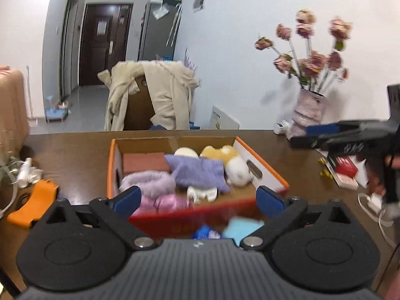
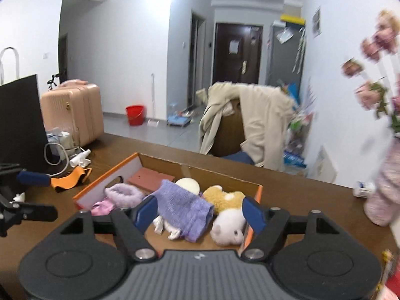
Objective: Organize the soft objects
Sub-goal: 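Move both tools back toward the white foam wedge and clear ball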
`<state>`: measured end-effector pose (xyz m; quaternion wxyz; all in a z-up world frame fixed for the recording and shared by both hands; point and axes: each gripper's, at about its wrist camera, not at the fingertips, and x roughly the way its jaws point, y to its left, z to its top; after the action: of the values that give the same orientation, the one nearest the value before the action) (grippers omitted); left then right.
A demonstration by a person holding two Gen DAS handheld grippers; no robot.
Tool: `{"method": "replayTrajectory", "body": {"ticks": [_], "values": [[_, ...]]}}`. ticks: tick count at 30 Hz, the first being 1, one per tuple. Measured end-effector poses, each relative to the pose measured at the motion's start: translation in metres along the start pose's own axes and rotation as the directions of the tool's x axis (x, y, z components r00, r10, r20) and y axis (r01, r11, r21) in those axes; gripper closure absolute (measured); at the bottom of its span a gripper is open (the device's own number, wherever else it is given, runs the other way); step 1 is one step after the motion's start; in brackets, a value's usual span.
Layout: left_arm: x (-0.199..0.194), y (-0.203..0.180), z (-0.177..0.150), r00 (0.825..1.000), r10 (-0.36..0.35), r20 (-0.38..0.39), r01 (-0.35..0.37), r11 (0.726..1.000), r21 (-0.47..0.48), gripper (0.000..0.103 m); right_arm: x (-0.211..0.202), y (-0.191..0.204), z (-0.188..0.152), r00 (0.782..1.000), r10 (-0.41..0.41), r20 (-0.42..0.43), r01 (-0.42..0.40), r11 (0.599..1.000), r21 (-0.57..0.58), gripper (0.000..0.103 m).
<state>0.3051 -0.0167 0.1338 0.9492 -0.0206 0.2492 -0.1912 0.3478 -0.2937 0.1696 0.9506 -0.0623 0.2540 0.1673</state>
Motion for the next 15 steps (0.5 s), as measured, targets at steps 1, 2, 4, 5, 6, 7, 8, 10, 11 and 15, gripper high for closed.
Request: {"method": "replayTrajectory", "body": {"ticks": [1, 2, 4, 5, 6, 7, 8, 10, 11, 15], "values": [[-0.015, -0.001, -0.012, 1.0, 0.008, 0.025, -0.009, 1.0, 0.024, 0.001, -0.02, 0.008, -0.009, 0.999, -0.022, 0.028, 0.022, 1.0, 0.005, 0.027], [-0.03, -0.001, -0.026, 0.997, 0.032, 0.066, -0.036, 0.998, 0.055, 0.0, -0.037, 0.014, -0.018, 0.998, -0.035, 0.054, 0.034, 0.999, 0.011, 0.025], [-0.057, -0.002, -0.051, 0.988, 0.08, 0.135, -0.093, 0.991, 0.091, 0.0, -0.067, 0.029, -0.039, 0.993, -0.065, 0.099, 0.062, 0.997, 0.035, 0.022], [-0.067, 0.0, -0.063, 0.984, 0.1, 0.144, -0.114, 0.989, 0.096, 0.0, -0.082, 0.038, -0.052, 0.988, -0.089, 0.128, 0.082, 0.995, 0.057, 0.021], [-0.076, 0.001, -0.072, 0.983, 0.118, 0.139, -0.132, 0.987, 0.092, 0.0, -0.095, 0.048, -0.065, 0.983, -0.118, 0.142, 0.107, 0.991, 0.079, 0.018], [-0.084, 0.003, -0.08, 0.982, 0.134, 0.131, -0.146, 0.985, 0.089, 0.0, -0.107, 0.058, -0.078, 0.977, -0.15, 0.149, 0.135, 0.985, 0.105, 0.018], [-0.092, 0.004, -0.088, 0.982, 0.14, 0.129, -0.152, 0.985, 0.081, 0.0, -0.117, 0.066, -0.091, 0.973, -0.173, 0.156, 0.154, 0.98, 0.126, 0.016], [-0.107, 0.006, -0.099, 0.98, 0.146, 0.133, -0.157, 0.985, 0.076, 0.0, -0.134, 0.084, -0.115, 0.964, -0.198, 0.175, 0.175, 0.975, 0.138, 0.015], [-0.113, 0.006, -0.104, 0.978, 0.153, 0.138, -0.163, 0.985, 0.063, 0.0, -0.139, 0.092, -0.124, 0.961, -0.213, 0.175, 0.19, 0.972, 0.137, 0.014], [-0.138, 0.006, -0.122, 0.975, 0.156, 0.157, -0.164, 0.986, 0.038, 0.0, -0.158, 0.122, -0.154, 0.935, -0.296, 0.194, 0.267, 0.95, 0.162, 0.014]]}}
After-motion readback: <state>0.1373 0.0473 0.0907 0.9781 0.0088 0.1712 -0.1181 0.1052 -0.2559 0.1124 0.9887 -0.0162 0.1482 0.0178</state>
